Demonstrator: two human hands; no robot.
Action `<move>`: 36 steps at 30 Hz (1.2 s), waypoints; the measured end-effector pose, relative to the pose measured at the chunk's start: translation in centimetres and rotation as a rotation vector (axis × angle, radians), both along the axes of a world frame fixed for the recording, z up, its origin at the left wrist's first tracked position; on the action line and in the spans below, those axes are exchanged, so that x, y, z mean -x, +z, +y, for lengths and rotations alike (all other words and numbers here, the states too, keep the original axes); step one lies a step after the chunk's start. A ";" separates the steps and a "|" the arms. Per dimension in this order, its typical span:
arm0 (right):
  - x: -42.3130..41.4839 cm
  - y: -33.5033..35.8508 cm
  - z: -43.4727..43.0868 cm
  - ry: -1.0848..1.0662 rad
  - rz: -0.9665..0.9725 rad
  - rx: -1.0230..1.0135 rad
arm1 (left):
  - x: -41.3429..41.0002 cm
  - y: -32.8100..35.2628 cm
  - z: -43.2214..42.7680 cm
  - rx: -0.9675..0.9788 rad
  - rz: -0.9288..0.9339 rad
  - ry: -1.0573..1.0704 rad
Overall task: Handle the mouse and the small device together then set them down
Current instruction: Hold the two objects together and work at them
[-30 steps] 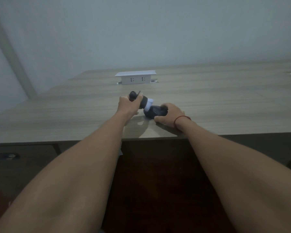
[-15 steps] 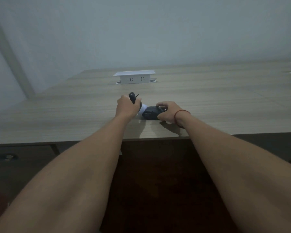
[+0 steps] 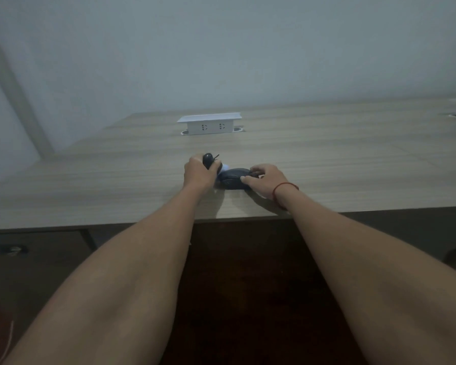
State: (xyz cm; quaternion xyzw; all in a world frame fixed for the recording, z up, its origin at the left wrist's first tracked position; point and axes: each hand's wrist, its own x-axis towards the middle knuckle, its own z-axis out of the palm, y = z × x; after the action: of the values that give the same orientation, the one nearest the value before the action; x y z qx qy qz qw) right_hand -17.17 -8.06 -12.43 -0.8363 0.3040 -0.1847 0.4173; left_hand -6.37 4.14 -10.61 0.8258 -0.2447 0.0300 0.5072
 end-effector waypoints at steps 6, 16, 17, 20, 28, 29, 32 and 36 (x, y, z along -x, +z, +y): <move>-0.9 -0.4 -0.7 -0.124 -0.019 0.061 | -0.1 -0.2 0.9 0.051 0.219 -0.147; -1.2 -0.6 0.3 -0.017 0.082 0.095 | -0.7 0.0 1.3 0.067 0.172 -0.101; -1.2 -0.6 0.4 -0.009 0.078 0.100 | -0.7 0.1 1.1 0.114 0.172 -0.078; -0.9 -1.1 0.6 -0.013 0.026 0.121 | -0.2 0.8 -0.1 0.246 0.255 -0.114; -1.0 -1.5 0.8 -0.046 -0.003 0.115 | -0.4 0.3 -1.9 -0.082 -0.023 -0.071; -1.0 -1.5 0.8 -0.045 -0.001 0.123 | -0.2 0.4 -2.1 -0.038 -0.032 -0.088; -1.2 -1.6 0.5 -0.036 0.010 0.144 | 0.0 0.4 -2.8 -0.025 -0.032 -0.102; -1.3 -1.7 0.3 -0.016 -0.002 0.136 | -0.5 0.9 -3.7 -0.180 -0.109 -0.077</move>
State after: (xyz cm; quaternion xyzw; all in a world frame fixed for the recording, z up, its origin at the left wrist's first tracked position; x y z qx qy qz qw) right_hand -15.84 -7.76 -14.09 -0.8600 0.2971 -0.2092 0.3582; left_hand -5.84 0.42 -9.68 0.8553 -0.3050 0.0331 0.4176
